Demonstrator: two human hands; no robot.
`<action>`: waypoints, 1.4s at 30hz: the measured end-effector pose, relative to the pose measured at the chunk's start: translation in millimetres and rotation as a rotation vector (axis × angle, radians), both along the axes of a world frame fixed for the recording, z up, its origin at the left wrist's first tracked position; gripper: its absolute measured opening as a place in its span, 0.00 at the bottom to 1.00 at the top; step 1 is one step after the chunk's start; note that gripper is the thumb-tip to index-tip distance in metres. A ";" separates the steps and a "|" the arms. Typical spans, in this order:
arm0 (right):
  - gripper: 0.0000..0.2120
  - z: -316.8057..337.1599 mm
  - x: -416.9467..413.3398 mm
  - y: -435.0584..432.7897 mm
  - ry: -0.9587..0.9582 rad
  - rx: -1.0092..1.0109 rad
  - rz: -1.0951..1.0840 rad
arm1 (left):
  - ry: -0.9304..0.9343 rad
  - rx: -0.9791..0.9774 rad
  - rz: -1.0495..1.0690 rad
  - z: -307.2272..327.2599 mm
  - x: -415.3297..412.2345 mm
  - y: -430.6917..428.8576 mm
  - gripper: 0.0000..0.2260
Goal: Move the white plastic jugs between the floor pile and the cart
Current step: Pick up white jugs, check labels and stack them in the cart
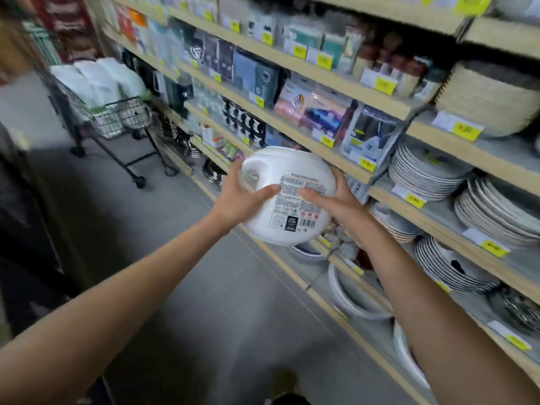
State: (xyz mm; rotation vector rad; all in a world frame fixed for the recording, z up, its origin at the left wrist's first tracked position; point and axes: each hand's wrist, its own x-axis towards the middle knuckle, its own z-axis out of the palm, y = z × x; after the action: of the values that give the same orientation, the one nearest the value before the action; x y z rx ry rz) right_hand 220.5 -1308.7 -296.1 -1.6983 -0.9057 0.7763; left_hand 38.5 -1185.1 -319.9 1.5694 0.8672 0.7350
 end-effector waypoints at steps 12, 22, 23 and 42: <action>0.42 -24.3 -5.2 225.6 0.000 -0.118 0.288 | 0.053 0.095 0.145 -25.1 -38.1 189.6 0.46; 0.33 -43.8 -38.4 470.5 0.069 -0.176 0.547 | 0.003 -0.070 0.419 -61.9 -82.4 367.3 0.45; 0.33 -46.9 -49.2 492.2 0.070 -0.180 0.576 | 0.016 -0.074 0.453 -65.6 -93.1 383.3 0.45; 0.30 -94.0 -235.9 862.9 0.127 -0.215 0.564 | 0.157 -0.281 0.418 -91.5 -281.6 751.2 0.50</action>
State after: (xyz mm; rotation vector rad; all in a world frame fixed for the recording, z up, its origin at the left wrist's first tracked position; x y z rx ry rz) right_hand -15.4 -445.8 -390.1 -1.5613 -1.2671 1.3818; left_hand -243.1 -433.9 -411.4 1.2188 1.3784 0.7482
